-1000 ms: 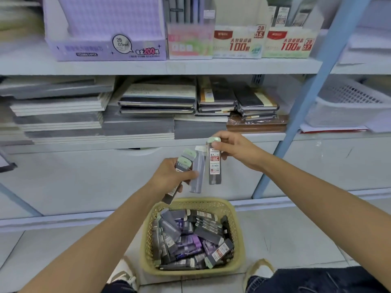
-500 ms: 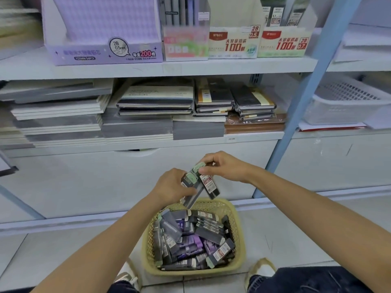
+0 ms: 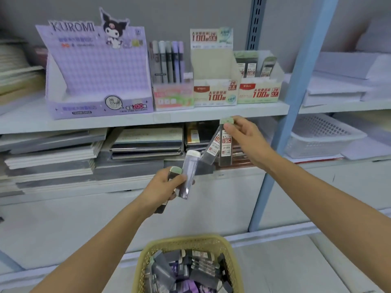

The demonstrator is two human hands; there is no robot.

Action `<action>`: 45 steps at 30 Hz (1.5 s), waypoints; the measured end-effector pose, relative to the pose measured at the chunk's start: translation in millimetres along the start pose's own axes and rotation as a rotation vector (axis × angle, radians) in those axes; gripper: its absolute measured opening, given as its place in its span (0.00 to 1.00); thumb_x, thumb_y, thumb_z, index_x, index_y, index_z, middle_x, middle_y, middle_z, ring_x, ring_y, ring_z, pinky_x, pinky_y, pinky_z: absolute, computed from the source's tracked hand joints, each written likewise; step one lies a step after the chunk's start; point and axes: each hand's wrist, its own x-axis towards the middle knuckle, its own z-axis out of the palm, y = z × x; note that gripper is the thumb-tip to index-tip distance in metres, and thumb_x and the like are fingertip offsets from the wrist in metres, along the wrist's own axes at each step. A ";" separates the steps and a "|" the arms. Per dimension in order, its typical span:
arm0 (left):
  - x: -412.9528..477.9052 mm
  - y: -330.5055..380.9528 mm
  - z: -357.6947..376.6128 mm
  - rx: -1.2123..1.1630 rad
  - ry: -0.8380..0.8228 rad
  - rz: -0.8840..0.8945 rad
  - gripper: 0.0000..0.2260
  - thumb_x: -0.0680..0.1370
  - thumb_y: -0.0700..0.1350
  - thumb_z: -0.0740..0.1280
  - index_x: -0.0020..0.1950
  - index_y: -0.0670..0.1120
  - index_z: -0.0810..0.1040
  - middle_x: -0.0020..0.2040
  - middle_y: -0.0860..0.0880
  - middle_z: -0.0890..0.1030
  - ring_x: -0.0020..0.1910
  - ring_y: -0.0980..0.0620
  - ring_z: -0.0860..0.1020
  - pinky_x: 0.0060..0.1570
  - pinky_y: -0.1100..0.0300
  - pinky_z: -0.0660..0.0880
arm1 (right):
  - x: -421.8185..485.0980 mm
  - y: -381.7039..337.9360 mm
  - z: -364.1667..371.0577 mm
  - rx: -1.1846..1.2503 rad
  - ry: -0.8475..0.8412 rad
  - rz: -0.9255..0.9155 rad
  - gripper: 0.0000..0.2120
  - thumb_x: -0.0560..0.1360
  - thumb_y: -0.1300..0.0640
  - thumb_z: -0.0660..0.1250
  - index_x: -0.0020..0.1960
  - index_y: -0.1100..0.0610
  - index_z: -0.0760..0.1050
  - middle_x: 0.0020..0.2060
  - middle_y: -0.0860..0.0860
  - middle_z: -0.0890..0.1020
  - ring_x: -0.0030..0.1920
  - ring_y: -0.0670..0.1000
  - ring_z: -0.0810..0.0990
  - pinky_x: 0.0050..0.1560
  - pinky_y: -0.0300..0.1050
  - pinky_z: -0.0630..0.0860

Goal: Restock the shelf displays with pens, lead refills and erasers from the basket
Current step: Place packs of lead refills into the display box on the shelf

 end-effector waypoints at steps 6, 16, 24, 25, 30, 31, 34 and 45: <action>20.8 92.0 -5.0 -0.060 0.073 0.276 0.04 0.81 0.46 0.63 0.53 0.50 0.77 0.43 0.53 0.86 0.40 0.57 0.82 0.31 0.69 0.71 | 43.2 -77.5 -58.1 -0.095 0.181 -0.218 0.08 0.81 0.58 0.61 0.58 0.57 0.76 0.47 0.48 0.84 0.47 0.46 0.83 0.47 0.43 0.80; 58.4 174.8 -3.0 -0.217 0.200 0.419 0.03 0.80 0.45 0.65 0.49 0.51 0.78 0.40 0.56 0.85 0.35 0.63 0.80 0.28 0.71 0.70 | 118.4 -129.5 -126.5 -0.617 0.494 -0.192 0.10 0.81 0.56 0.60 0.55 0.61 0.75 0.47 0.60 0.82 0.45 0.58 0.79 0.46 0.51 0.74; 79.3 178.3 -4.2 -0.261 0.189 0.435 0.03 0.80 0.43 0.65 0.49 0.49 0.78 0.37 0.55 0.85 0.30 0.64 0.79 0.25 0.72 0.69 | 149.4 -132.4 -117.3 -0.890 0.310 -0.131 0.09 0.82 0.57 0.59 0.58 0.59 0.74 0.44 0.52 0.78 0.43 0.53 0.76 0.35 0.42 0.68; 80.0 178.1 -4.1 -0.257 0.190 0.439 0.03 0.80 0.43 0.65 0.48 0.49 0.78 0.35 0.57 0.84 0.29 0.65 0.78 0.25 0.72 0.69 | 151.2 -132.8 -116.8 -0.884 0.289 -0.142 0.10 0.82 0.57 0.59 0.59 0.58 0.74 0.44 0.51 0.78 0.43 0.52 0.77 0.34 0.40 0.68; 82.2 176.4 -3.9 -0.273 0.192 0.433 0.04 0.80 0.43 0.65 0.47 0.49 0.78 0.35 0.56 0.84 0.28 0.64 0.78 0.25 0.72 0.69 | 153.6 -131.5 -112.0 -0.816 0.106 -0.133 0.12 0.81 0.56 0.60 0.63 0.52 0.74 0.51 0.52 0.79 0.48 0.51 0.79 0.40 0.41 0.76; 81.9 176.4 -3.7 -0.278 0.191 0.430 0.04 0.80 0.43 0.65 0.47 0.49 0.79 0.36 0.55 0.85 0.28 0.64 0.78 0.25 0.72 0.69 | 153.0 -131.5 -112.0 -0.802 0.068 -0.126 0.13 0.81 0.56 0.60 0.64 0.51 0.74 0.53 0.52 0.79 0.50 0.52 0.79 0.44 0.44 0.78; 82.0 175.2 -4.0 -0.284 0.191 0.421 0.04 0.80 0.43 0.66 0.47 0.50 0.79 0.40 0.51 0.86 0.30 0.63 0.78 0.25 0.71 0.69 | 151.4 -132.4 -110.8 -0.760 0.036 -0.116 0.13 0.81 0.57 0.60 0.64 0.50 0.75 0.55 0.52 0.78 0.54 0.53 0.79 0.48 0.46 0.78; 76.9 186.9 -2.1 -0.302 0.151 0.429 0.04 0.80 0.43 0.65 0.47 0.48 0.78 0.39 0.52 0.85 0.30 0.64 0.79 0.26 0.72 0.70 | 137.3 -135.5 -117.8 -0.671 0.379 -0.166 0.08 0.83 0.56 0.54 0.59 0.55 0.69 0.46 0.51 0.76 0.39 0.45 0.75 0.32 0.35 0.69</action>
